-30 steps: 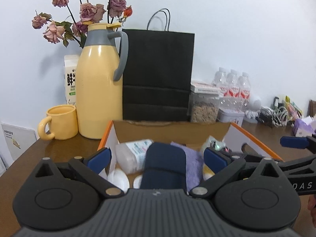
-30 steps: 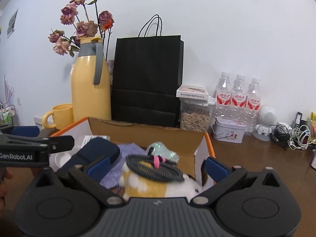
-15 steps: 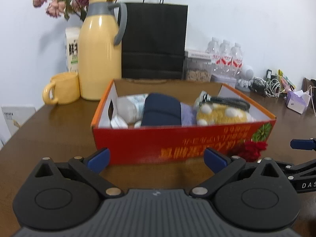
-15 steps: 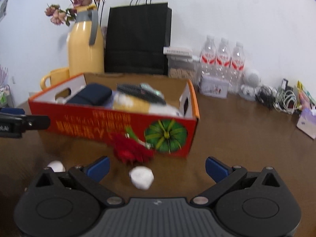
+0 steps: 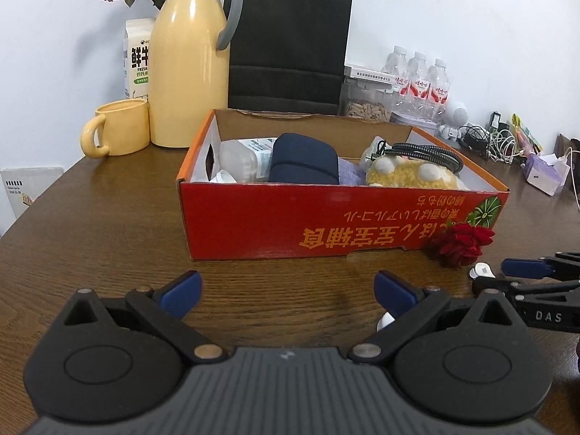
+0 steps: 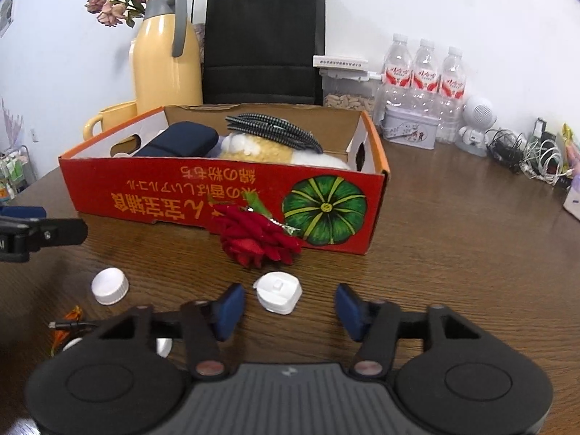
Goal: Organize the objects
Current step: 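Withdraw and grasp a small white cap on the table with the right tool, then grasp another white cap with the left tool while the right tool holds its cap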
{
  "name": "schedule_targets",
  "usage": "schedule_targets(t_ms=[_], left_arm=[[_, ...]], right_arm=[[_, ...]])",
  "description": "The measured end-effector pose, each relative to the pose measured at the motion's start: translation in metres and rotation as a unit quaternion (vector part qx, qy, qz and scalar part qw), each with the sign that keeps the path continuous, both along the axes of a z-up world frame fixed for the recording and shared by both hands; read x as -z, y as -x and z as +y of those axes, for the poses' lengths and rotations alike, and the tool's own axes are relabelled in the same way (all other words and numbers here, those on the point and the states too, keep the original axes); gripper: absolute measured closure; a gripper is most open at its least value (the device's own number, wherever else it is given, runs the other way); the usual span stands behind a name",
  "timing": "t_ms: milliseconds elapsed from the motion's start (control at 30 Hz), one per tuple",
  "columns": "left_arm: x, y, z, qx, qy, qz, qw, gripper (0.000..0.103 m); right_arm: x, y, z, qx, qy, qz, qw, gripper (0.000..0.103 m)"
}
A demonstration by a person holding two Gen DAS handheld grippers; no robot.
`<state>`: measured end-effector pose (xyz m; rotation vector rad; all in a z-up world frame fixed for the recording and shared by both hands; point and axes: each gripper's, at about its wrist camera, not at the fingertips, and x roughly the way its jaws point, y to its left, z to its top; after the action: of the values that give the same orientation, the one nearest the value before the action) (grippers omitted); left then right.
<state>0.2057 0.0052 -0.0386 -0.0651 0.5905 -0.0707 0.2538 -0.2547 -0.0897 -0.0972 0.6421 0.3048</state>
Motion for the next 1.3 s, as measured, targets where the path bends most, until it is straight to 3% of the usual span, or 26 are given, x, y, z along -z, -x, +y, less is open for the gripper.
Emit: schedule_targets(t_ms=[167,300,567,900,1300], left_arm=[[0.0,0.0,0.0,0.001,0.0,0.001,1.0,0.0],[0.001,0.0,0.0,0.0,0.003,0.003,1.0,0.0],[0.002,0.0,0.0,-0.002,0.003,0.004,1.0,0.0],[0.004,-0.002,0.0,-0.001,0.009,0.01,0.9999,0.0],[0.007,0.004,-0.03,0.046,0.009,0.012,0.9988,0.002]], right_arm=[[0.0,-0.004,0.001,-0.006,-0.01,0.004,1.0,0.062],[0.0,-0.004,0.003,-0.01,-0.011,0.001,1.0,0.077],[-0.002,0.0,0.003,-0.01,-0.012,-0.011,1.0,0.077],[-0.012,0.024,-0.001,0.004,-0.018,-0.08,0.997,0.077],[-0.015,0.03,0.0,-0.007,-0.025,-0.093,0.995,0.077]])
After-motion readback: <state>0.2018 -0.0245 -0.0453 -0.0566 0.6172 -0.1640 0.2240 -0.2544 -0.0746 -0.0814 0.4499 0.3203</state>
